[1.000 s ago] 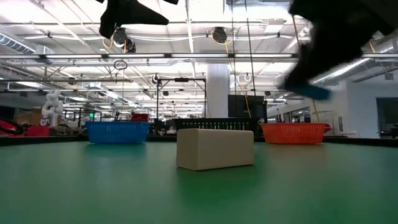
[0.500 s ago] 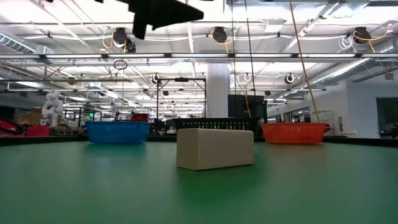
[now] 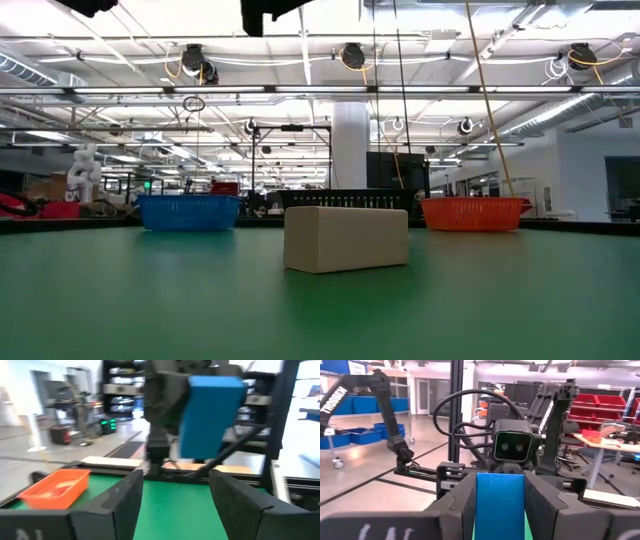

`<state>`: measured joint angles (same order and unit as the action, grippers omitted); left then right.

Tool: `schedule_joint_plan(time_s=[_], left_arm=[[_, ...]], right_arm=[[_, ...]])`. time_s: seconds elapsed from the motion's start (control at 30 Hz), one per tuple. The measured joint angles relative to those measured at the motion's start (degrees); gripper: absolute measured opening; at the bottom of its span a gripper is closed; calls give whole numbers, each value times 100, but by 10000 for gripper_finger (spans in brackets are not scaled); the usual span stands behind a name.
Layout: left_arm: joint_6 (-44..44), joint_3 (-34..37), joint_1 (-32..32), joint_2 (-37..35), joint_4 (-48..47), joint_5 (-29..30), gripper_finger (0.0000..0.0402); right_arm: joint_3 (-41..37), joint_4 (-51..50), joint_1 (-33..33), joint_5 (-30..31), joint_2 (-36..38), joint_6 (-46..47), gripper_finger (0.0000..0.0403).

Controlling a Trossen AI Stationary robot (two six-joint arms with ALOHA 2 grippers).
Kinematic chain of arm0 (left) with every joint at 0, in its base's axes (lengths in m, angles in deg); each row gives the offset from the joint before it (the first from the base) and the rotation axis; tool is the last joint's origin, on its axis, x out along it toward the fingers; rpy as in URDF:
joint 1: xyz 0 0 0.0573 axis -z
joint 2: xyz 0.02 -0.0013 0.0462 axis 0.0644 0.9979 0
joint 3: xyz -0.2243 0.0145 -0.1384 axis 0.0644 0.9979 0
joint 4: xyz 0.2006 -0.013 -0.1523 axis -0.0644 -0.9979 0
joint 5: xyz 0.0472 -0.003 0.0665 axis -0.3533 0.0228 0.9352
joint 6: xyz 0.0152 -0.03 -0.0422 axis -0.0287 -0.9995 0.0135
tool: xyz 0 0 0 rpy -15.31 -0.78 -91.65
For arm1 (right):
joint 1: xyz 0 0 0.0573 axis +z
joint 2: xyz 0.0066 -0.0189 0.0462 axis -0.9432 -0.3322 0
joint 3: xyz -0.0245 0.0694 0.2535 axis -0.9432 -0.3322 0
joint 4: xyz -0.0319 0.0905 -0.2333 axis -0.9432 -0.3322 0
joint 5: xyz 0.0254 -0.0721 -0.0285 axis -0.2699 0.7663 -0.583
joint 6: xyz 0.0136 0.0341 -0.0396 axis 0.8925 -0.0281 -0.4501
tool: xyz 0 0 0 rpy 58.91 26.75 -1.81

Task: Sort & place blocks by color
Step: Put the blue block into the blue bin

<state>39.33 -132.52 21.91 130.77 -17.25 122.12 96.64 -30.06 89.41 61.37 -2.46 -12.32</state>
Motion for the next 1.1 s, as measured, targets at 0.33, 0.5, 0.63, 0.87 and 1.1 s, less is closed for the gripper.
schedule_joint_plan(time_s=[0.33, 0.5, 0.63, 0.87, 1.1], left_arm=[[374, -4, -294, -8, 324, -630, 285], [103, -6, -496, -9, 491, -1200, 282], [-11, -9, -644, -6, 587, -1335, 274], [-230, -11, -769, -6, 624, -1395, 260], [-398, -11, -769, -6, 658, -1386, 190]], right_arm=[[0, 47, -285, -234, -7, 10, 114], [0, 96, -334, -237, -7, -133, 114], [7, 201, -339, -238, -68, -119, 114], [9, 554, -379, -215, -339, -183, 114], [9, 613, -426, -214, -339, -238, 114]])
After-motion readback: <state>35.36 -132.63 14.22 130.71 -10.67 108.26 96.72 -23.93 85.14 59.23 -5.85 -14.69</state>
